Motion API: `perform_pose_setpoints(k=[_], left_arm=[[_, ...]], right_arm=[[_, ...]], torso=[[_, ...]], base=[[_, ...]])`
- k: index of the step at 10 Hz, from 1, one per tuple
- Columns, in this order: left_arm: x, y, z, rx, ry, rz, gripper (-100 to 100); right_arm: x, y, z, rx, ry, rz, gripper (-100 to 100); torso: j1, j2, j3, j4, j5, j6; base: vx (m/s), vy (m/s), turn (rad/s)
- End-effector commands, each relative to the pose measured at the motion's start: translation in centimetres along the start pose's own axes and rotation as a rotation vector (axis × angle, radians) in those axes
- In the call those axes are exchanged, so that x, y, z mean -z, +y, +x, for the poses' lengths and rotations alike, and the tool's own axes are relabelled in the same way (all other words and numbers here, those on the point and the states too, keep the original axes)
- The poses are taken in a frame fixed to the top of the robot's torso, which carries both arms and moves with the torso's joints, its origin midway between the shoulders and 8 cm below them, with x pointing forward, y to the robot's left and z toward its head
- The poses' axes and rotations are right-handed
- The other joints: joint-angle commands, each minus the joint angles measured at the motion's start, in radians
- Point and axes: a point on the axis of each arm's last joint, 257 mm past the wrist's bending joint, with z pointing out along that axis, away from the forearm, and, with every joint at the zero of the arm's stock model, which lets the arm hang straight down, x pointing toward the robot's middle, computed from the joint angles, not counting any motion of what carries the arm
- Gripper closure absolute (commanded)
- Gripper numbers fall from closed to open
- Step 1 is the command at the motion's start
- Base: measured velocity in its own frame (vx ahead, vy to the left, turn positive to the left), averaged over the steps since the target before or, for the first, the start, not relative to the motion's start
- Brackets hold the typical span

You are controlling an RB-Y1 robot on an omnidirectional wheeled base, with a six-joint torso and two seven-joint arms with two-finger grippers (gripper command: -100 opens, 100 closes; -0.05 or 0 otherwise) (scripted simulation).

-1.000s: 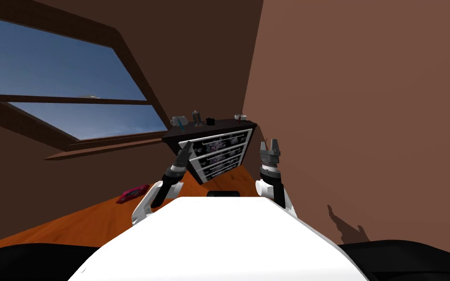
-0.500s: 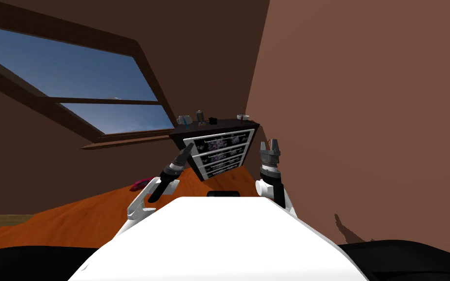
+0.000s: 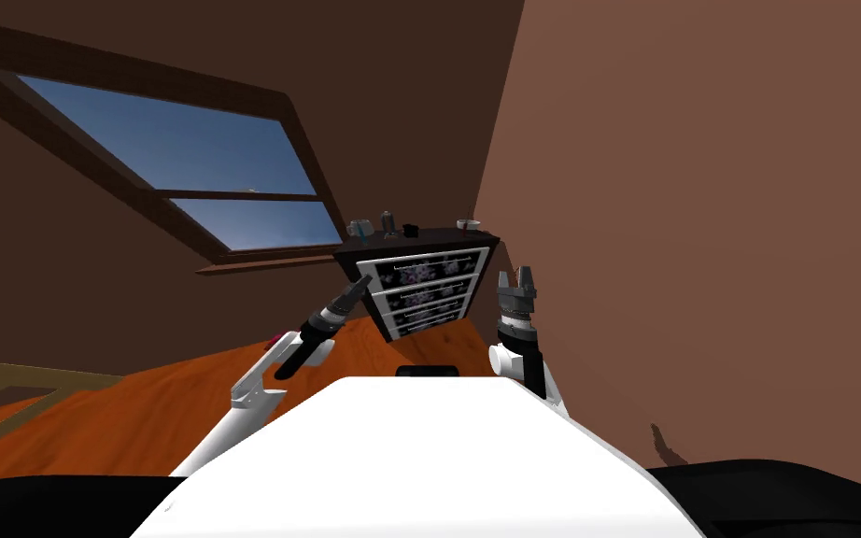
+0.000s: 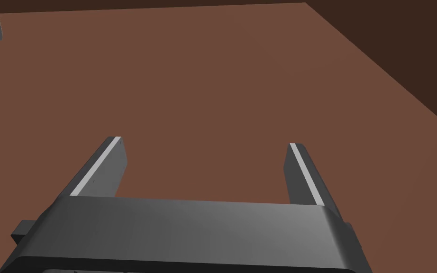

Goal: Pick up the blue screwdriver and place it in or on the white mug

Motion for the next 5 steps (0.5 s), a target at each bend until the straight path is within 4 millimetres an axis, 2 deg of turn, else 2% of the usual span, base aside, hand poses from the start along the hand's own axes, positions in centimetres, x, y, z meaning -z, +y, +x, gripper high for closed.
perform_pose_setpoints(k=[1,2,5], left_arm=[[0.0,0.7,-0.1,-0.036,0.051,0.013,-100],[0.1,1.3,-0.2,-0.059,0.083,0.02,-100],[0.1,1.9,-0.4,-0.102,0.152,0.033,-100]], right_arm=[[0.0,0.0,0.0,0.0,0.0,0.0,0],[0.0,0.0,0.0,0.0,0.0,0.0,0],[0.0,0.0,0.0,0.0,0.0,0.0,0]], torso=[[0.0,0.0,0.0,0.0,0.0,0.0],[0.0,-0.001,0.0,0.0,0.0,0.0],[-0.001,-0.001,-0.001,0.0,0.0,0.0]], base=[[-0.033,-0.055,0.142],[-0.042,-0.074,0.268],[-0.028,-0.06,0.094]])
